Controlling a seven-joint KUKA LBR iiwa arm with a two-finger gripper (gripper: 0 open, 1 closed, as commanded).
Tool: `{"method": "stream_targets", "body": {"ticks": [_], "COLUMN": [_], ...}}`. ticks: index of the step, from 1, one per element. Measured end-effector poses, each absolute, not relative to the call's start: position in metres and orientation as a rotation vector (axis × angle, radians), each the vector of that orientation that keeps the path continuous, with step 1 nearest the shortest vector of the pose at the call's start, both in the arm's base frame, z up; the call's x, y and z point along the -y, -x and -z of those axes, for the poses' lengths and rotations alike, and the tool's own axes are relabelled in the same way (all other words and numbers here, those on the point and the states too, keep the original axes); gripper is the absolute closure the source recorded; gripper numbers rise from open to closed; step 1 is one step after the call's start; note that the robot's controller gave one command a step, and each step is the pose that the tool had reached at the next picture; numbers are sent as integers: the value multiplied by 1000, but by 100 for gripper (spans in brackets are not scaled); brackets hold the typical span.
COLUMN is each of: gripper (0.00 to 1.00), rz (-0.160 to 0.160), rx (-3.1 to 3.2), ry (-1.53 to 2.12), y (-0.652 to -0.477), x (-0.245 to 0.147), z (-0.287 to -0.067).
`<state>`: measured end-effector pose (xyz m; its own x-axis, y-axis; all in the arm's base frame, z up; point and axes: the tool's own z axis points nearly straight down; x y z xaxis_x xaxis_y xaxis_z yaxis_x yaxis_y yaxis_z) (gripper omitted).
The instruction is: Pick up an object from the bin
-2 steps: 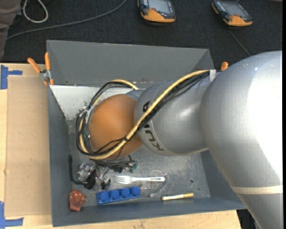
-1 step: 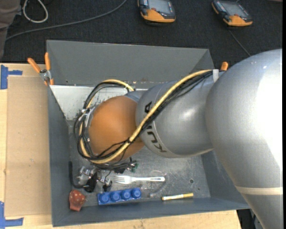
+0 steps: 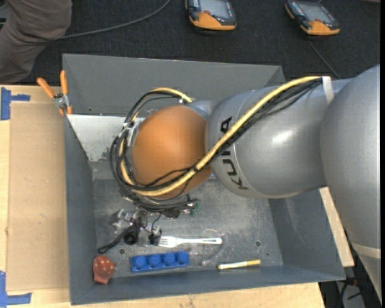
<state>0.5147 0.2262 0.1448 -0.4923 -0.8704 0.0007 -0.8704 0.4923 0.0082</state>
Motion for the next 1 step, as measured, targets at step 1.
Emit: {"method": "stream_targets", "body": {"ticks": [1], "gripper": [100], "rz": [15], "rx": [2712], "ry": [-1562], "y": [-492], "x": [-225], "z": [-227]}}
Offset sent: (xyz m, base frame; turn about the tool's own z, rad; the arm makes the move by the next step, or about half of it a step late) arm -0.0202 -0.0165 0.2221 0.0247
